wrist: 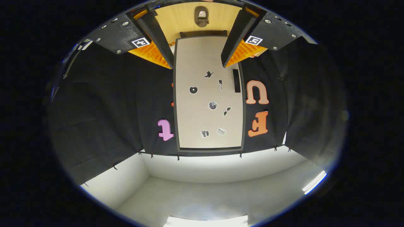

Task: Open the shoe cabinet door, grab the shoes and put them into the shoe cabinet, then close the shoe cabinet door.

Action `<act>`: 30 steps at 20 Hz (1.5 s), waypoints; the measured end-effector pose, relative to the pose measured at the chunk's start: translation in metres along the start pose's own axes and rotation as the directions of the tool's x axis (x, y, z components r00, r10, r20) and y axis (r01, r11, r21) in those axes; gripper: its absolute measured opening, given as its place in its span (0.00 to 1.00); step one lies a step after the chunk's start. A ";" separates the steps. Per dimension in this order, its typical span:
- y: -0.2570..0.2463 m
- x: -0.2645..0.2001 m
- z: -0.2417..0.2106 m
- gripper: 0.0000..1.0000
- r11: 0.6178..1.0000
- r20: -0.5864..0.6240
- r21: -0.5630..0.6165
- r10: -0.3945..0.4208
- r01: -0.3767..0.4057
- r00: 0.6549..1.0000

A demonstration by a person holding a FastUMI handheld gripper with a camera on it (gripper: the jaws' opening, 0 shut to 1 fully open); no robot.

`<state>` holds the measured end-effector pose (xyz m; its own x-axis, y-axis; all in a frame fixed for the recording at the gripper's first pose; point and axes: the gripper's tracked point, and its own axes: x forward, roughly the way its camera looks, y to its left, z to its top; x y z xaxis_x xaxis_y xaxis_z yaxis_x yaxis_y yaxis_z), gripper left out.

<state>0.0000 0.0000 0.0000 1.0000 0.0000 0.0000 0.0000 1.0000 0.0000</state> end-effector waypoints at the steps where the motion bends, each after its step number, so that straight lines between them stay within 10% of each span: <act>1: 0.003 0.001 0.000 0.94 1.000 0.000 0.000 0.004 -0.004 1.000; 30: 0.144 0.129 -0.031 0.94 1.000 -0.039 -0.007 0.007 -0.007 0.999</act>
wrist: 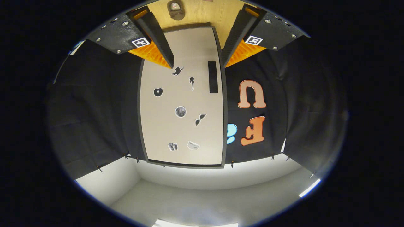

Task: Open the shoe cabinet door, grab the shoes and put them into the shoe cabinet, then close the shoe cabinet door.

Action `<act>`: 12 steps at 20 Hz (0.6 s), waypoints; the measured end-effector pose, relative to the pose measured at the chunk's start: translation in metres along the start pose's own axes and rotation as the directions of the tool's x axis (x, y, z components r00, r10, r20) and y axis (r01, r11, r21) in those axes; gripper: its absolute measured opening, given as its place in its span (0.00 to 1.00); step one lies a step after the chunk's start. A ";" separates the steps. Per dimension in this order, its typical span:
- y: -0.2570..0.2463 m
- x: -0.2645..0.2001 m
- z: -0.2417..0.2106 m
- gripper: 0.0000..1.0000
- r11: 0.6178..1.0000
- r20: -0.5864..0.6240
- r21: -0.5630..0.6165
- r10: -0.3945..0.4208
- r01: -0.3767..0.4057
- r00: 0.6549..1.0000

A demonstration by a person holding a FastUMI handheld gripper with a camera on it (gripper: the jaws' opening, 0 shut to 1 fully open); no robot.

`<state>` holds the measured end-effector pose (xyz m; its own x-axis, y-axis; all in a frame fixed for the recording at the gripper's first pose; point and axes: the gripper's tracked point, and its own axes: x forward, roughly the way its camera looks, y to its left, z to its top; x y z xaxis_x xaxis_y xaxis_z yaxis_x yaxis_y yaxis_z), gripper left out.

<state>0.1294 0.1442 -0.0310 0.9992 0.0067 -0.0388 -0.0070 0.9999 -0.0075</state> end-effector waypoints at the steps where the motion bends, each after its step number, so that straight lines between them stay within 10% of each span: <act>1: 0.005 0.008 -0.003 0.94 1.000 -0.006 -0.002 -0.002 0.002 1.000; 12: 0.043 0.117 -0.020 0.87 0.999 0.006 -0.011 0.053 -0.053 0.999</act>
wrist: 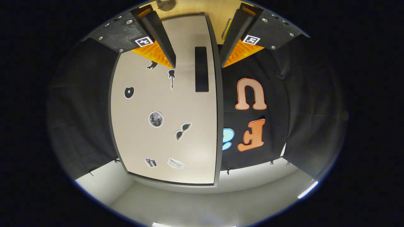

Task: Open the shoe cabinet door, grab the shoes and put them into the shoe cabinet, then close the shoe cabinet door.

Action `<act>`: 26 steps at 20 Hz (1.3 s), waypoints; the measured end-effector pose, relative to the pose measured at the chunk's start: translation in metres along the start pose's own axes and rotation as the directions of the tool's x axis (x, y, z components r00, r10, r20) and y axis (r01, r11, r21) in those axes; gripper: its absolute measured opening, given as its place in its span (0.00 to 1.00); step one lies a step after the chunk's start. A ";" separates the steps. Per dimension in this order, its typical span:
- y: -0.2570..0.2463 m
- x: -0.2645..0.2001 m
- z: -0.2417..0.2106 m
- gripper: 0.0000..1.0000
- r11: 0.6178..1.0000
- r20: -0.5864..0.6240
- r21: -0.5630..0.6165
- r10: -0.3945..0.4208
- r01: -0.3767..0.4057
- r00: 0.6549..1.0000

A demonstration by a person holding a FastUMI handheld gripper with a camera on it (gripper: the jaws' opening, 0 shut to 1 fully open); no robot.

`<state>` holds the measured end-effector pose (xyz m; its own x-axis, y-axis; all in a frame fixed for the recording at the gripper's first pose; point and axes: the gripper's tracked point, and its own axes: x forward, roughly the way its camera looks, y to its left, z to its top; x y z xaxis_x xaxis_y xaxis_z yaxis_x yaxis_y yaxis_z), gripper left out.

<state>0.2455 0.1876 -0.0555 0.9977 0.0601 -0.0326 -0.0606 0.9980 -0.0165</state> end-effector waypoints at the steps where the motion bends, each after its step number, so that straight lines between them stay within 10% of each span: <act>1: 0.001 0.011 -0.005 0.86 1.000 -0.009 -0.005 0.004 -0.004 1.000; 26: 0.010 0.084 -0.043 0.30 1.000 -0.094 -0.007 0.006 -0.006 0.996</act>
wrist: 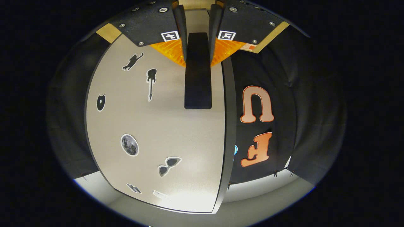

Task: Open the shoe cabinet door, grab the shoes and put them into the shoe cabinet, then close the shoe cabinet door.

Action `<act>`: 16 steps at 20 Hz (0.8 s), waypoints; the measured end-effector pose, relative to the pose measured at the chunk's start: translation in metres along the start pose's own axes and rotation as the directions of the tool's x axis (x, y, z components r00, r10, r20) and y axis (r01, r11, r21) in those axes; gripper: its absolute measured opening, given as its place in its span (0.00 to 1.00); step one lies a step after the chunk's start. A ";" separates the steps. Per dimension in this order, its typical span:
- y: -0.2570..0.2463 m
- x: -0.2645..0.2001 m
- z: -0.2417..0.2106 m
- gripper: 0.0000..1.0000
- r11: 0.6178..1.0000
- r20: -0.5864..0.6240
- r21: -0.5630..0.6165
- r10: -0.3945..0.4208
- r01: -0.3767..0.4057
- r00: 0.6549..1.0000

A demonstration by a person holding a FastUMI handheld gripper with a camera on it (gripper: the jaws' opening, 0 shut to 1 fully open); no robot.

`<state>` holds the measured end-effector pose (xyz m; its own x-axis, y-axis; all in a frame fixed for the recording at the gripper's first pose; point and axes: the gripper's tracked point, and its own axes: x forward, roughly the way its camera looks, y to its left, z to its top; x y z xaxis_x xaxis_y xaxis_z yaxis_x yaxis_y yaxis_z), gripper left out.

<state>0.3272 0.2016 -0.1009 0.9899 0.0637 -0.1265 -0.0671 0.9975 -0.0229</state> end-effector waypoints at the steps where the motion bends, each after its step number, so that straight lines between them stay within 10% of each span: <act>1: 0.000 -0.001 -0.001 0.29 1.000 -0.004 0.001 0.006 -0.006 1.000; 16: -0.026 -0.073 -0.003 0.23 0.998 0.002 0.040 -0.038 0.038 0.999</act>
<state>0.2564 0.1713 -0.0937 0.9921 0.0255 -0.1231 -0.0242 0.9996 0.0120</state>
